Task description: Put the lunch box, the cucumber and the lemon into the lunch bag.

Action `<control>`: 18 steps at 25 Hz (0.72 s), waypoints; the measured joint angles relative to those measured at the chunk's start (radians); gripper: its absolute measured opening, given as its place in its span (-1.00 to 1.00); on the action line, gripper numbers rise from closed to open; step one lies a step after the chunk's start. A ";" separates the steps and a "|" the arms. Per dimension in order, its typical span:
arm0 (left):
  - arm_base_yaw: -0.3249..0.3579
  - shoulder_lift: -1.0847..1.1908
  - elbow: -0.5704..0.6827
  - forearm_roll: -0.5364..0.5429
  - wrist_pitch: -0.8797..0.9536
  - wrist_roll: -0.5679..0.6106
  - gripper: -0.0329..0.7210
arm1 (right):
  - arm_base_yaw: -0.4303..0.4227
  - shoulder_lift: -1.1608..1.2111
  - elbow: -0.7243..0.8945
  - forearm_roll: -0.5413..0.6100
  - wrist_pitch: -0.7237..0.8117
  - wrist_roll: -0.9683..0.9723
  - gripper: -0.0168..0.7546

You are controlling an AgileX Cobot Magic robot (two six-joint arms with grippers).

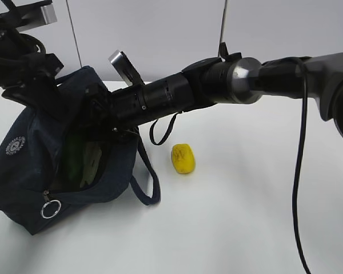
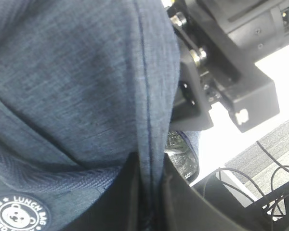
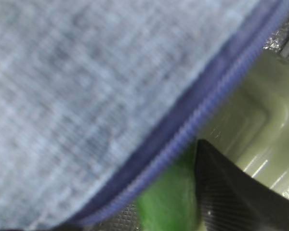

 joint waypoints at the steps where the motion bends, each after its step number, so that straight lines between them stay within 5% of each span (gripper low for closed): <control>1: 0.000 0.000 0.000 0.000 0.001 0.000 -0.87 | 0.000 0.000 0.000 0.002 0.000 -0.002 0.31; 10: 0.000 0.000 0.000 -0.004 0.016 0.002 -0.87 | -0.029 0.000 0.000 -0.048 0.061 0.023 0.33; 18: 0.000 0.000 0.000 -0.004 0.018 0.002 -0.87 | -0.153 -0.080 0.000 -0.321 0.111 0.143 0.33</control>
